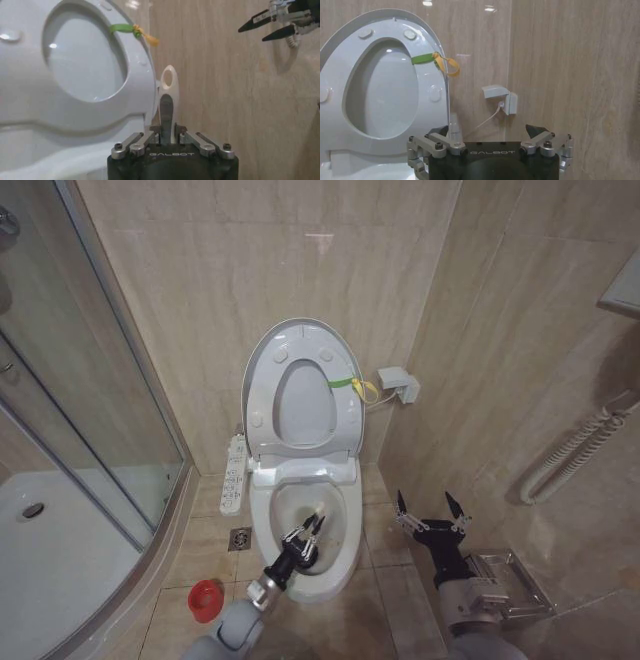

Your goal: Open the toilet lid, clean the toilet bowl with a toilet brush, close the toilet lid, and flush.

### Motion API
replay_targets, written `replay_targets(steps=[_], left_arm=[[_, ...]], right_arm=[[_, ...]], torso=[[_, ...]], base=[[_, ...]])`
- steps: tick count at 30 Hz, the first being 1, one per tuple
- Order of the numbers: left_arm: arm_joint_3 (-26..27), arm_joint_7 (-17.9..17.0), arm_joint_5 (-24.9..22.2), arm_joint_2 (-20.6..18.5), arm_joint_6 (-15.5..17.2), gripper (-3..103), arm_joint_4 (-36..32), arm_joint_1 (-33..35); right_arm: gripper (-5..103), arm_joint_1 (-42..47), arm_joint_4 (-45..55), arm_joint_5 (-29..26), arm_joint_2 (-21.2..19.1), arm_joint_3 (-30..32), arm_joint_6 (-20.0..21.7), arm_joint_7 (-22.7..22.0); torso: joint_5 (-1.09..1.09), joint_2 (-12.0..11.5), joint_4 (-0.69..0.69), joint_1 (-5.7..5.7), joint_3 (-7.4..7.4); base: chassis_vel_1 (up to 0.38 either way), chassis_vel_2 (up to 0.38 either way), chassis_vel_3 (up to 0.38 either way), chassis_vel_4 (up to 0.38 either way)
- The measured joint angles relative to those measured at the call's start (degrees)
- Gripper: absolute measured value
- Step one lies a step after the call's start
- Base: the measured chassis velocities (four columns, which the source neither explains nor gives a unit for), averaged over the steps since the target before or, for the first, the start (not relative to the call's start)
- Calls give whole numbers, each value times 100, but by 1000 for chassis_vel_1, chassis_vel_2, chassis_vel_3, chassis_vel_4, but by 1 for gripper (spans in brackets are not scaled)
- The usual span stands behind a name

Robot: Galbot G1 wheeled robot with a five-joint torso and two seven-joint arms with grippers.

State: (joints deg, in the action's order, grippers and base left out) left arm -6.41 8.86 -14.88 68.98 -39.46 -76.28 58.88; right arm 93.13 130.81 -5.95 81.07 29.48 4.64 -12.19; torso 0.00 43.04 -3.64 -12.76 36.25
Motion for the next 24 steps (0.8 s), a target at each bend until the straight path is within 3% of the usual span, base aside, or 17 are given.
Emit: replay_targets(steps=[10, 17, 24], left_arm=[[299, 10, 36, -232, -68, 18, -165, 562], [373, -8, 10, -238, -86, 17, 27, 299], [452, 11, -119, -171, -234, 17, 775, -207]], right_arm=[[100, 0, 0, 0, 0, 0, 0, 0], [100, 0, 0, 0, 0, 0, 0, 0], [100, 0, 0, 0, 0, 0, 0, 0]], torso=[[1, 0, 0, 0, 0], [1, 0, -1, 0, 0], [1, 0, -1, -1, 0]], base=[[0, 0, 0, 0], [0, 0, 0, 0], [0, 0, 0, 0]])
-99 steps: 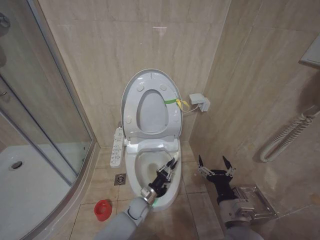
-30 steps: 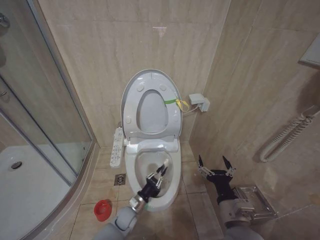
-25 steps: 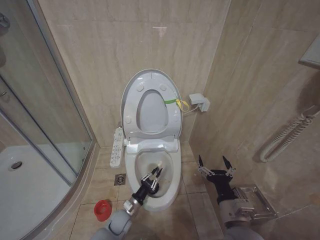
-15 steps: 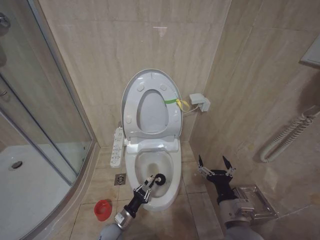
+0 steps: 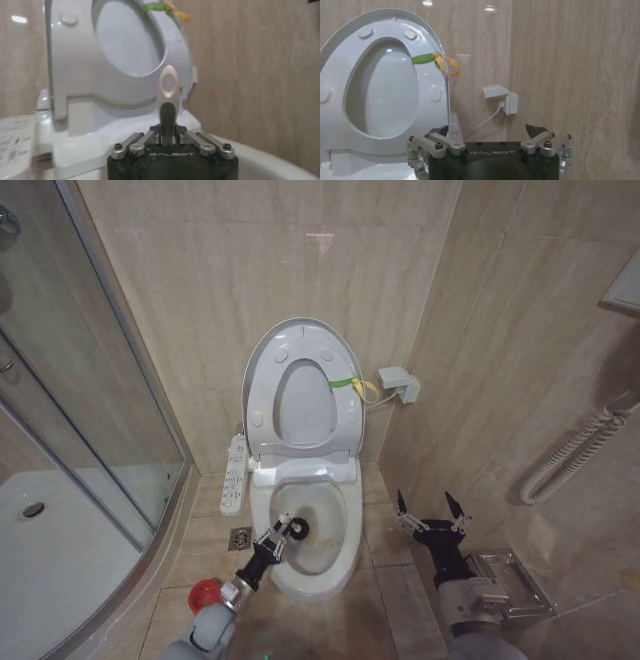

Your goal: Open the toilet lid, clean the toilet bowl with a toilet brush, close the toilet lid, and flush.

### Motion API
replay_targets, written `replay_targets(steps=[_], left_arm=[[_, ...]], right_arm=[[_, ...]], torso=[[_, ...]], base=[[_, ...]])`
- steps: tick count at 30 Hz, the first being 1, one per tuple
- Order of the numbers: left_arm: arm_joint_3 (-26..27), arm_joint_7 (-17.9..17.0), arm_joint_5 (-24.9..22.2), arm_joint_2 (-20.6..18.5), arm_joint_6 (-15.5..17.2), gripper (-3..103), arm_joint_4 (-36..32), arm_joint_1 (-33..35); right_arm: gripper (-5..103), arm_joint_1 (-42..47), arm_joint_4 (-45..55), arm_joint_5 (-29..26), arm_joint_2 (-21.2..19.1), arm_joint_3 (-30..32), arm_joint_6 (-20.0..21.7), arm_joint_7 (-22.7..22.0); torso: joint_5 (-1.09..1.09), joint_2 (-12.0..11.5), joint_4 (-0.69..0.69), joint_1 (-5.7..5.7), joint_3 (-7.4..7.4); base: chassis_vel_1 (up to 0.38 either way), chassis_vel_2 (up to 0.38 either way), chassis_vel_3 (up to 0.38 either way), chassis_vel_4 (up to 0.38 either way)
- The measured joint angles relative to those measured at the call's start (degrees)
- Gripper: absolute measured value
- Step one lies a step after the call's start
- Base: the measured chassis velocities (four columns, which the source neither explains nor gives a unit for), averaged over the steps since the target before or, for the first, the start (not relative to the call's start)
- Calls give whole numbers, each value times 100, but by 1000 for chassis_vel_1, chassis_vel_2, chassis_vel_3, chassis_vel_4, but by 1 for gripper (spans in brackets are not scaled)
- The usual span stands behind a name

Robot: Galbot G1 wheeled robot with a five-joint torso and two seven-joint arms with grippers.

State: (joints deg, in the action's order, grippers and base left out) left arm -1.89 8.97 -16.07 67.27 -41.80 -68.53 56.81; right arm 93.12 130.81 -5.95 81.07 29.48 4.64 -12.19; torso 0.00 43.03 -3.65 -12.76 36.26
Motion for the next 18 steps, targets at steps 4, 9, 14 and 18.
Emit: replay_targets(steps=[4, 9, 14, 18], left_arm=[[3, 25, -44, 61, -32, 17, 238, -120], [-32, 65, -94, 138, -34, 17, 455, -238], [-75, 133, -105, 208, -27, 17, 622, -363], [-108, 158, -108, 314, -26, 17, 786, -495]], right_arm=[[100, 0, 0, 0, 0, 0, 0, 0], [100, 0, 0, 0, 0, 0, 0, 0], [100, 0, 0, 0, 0, 0, 0, 0], [100, 0, 0, 0, 0, 0, 0, 0]], torso=[[0, 0, 0, 0, 0], [0, 0, 0, 0, 0], [0, 0, 1, 0, 0], [0, 0, 1, 0, 0]], base=[[0, 0, 0, 0], [0, 0, 0, 0], [0, 0, 0, 0], [0, 0, 0, 0]])
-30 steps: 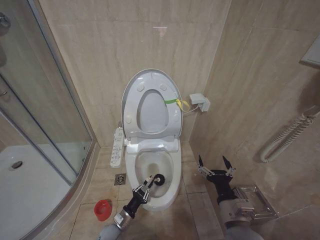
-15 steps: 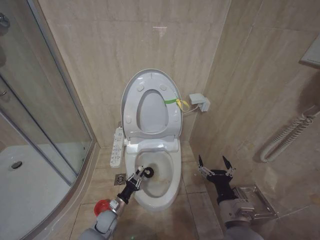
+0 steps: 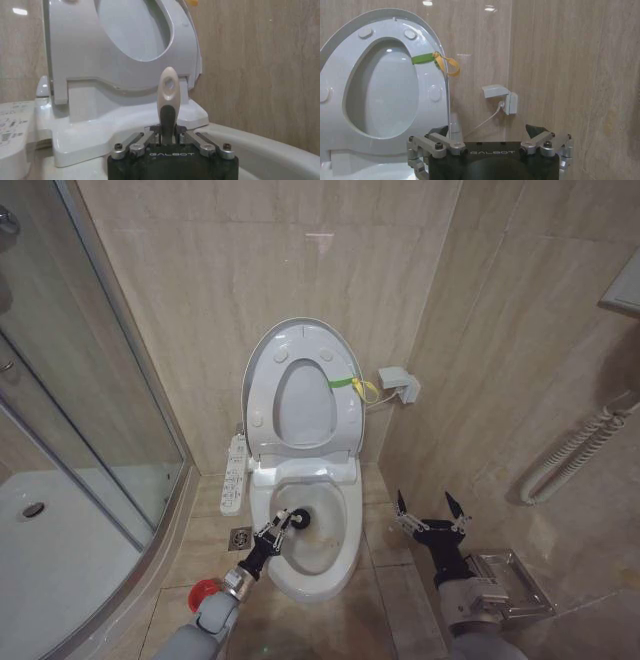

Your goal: Open the toilet lid, clean the toilet bowl with a toilet brush, close the toilet lid, and flush.

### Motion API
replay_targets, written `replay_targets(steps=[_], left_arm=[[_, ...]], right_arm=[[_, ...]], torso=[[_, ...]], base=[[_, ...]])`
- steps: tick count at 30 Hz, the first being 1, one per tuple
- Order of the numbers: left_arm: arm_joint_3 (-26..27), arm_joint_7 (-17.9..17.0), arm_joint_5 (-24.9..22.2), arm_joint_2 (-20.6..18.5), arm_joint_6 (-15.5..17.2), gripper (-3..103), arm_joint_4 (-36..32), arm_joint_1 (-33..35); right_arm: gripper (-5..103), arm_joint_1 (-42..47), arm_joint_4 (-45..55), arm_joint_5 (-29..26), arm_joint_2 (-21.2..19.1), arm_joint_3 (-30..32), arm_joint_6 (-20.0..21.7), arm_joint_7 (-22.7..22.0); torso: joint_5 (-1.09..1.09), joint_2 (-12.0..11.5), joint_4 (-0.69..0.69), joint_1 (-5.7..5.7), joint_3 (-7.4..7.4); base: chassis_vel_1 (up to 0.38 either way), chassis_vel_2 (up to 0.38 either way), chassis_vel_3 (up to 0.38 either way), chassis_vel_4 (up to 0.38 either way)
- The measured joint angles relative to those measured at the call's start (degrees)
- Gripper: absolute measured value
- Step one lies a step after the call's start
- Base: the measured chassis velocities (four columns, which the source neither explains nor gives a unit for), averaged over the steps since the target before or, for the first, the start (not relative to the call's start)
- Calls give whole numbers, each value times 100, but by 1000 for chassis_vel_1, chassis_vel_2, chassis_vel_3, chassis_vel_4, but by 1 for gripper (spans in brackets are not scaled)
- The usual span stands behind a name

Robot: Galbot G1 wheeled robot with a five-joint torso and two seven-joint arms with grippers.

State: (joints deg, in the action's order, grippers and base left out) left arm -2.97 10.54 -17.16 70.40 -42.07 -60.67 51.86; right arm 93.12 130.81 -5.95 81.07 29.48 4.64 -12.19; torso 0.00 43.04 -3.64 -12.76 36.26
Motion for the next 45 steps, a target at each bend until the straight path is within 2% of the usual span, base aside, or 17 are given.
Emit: replay_targets(steps=[11, 22, 27, 30, 39, 45], left_arm=[[-104, 145, -125, 210, 0, 17, 375, -204], [-39, 181, -200, 290, 41, 17, 373, -300], [4, 34, -252, 193, 181, 17, -162, -260], [7, -158, -245, 123, 328, 17, -754, -85], [-148, -449, -21, -1, 645, 17, -2026, 326], [-265, -594, 108, -38, 786, 17, -2440, 518]], right_arm=[[100, 0, 0, 0, 0, 0, 0, 0], [100, 0, -1, 0, 0, 0, 0, 0], [100, 0, 0, 0, 0, 0, 0, 0], [100, 0, 0, 0, 0, 0, 0, 0], [100, 0, 0, 0, 0, 0, 0, 0], [100, 0, 0, 0, 0, 0, 0, 0]], torso=[[0, 0, 0, 0, 0], [0, 0, 0, 0, 0], [-1, 0, -1, 0, -1], [0, 0, 0, 0, -1], [0, 2, 0, 1, -1], [-1, 1, 0, 1, -1]], base=[[0, 0, 0, 0], [0, 0, 0, 0], [0, 0, 0, 0], [0, 0, 0, 0], [0, 0, 0, 0], [0, 0, 0, 0]])
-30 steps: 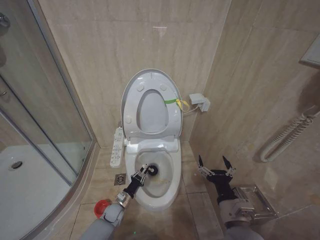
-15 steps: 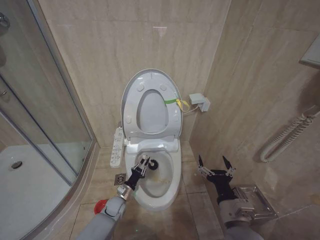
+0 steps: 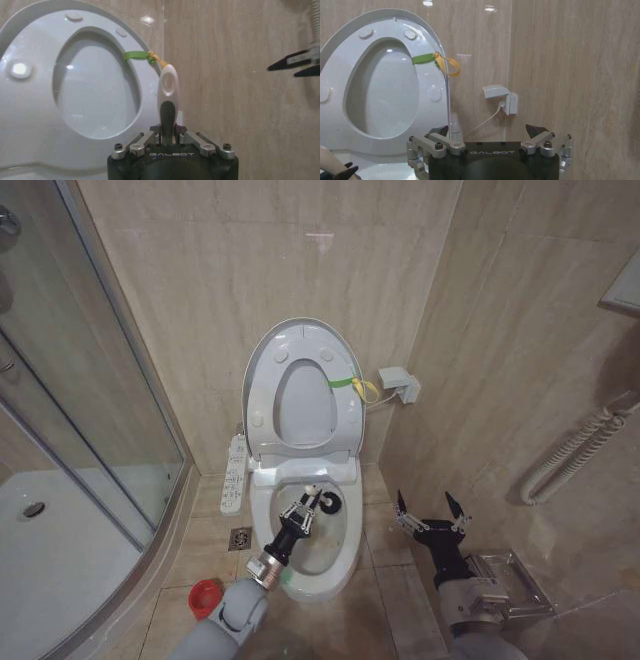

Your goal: Open the toilet lid, clean the toilet bowl with a toilet brush, close the toilet lid, and flush.

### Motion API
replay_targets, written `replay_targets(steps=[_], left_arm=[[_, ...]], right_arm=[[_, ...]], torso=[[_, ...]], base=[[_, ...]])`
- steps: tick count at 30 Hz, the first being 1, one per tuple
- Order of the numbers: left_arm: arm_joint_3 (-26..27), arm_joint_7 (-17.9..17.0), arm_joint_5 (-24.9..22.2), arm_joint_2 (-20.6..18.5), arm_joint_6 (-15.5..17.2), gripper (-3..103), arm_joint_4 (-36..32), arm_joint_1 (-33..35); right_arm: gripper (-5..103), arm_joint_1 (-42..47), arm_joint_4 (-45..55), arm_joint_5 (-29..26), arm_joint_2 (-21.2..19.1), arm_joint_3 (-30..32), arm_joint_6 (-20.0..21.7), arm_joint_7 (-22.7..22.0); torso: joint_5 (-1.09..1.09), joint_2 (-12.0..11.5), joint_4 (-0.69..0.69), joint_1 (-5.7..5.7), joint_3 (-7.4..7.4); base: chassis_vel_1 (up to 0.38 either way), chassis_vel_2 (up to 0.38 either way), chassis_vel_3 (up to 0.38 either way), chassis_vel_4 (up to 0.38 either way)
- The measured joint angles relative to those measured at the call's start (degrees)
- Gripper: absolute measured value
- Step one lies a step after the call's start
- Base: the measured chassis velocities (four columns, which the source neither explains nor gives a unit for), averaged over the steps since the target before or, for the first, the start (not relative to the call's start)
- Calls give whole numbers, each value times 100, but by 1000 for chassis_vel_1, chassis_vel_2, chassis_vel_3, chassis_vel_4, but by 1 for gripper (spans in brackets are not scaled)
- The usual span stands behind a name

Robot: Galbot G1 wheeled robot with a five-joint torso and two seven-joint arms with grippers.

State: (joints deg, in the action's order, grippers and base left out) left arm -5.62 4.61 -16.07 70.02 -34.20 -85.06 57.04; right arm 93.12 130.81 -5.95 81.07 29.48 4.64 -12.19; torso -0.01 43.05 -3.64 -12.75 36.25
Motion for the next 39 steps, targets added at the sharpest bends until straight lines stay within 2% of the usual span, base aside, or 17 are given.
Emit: replay_targets(steps=[11, 27, 32, 35, 39], left_arm=[[-121, -131, 213, 59, 19, 17, -11, 382], [-365, -137, 152, 284, -12, 18, 320, 308], [-318, -104, 163, 292, -92, 18, 527, 204], [-185, 92, 182, 293, -300, 18, 957, 143], [-45, 187, 259, 308, -445, 18, 1409, 34]], right_arm=[[100, 0, 0, 0, 0, 0, 0, 0], [100, 0, 0, 0, 0, 0, 0, 0], [100, 0, 0, 0, 0, 0, 0, 0], [100, 0, 0, 0, 0, 0, 0, 0], [100, 0, 0, 0, 0, 0, 0, 0]], torso=[[0, 0, 1, 0, 0], [0, -1, 1, -1, 1], [1, -1, 0, -1, 1], [2, -1, 0, -1, 1], [1, -2, 2, -1, 1]], base=[[0, 0, 0, 0], [0, 0, 0, 0], [0, 0, 0, 0], [0, 0, 0, 0], [0, 0, 0, 0]])
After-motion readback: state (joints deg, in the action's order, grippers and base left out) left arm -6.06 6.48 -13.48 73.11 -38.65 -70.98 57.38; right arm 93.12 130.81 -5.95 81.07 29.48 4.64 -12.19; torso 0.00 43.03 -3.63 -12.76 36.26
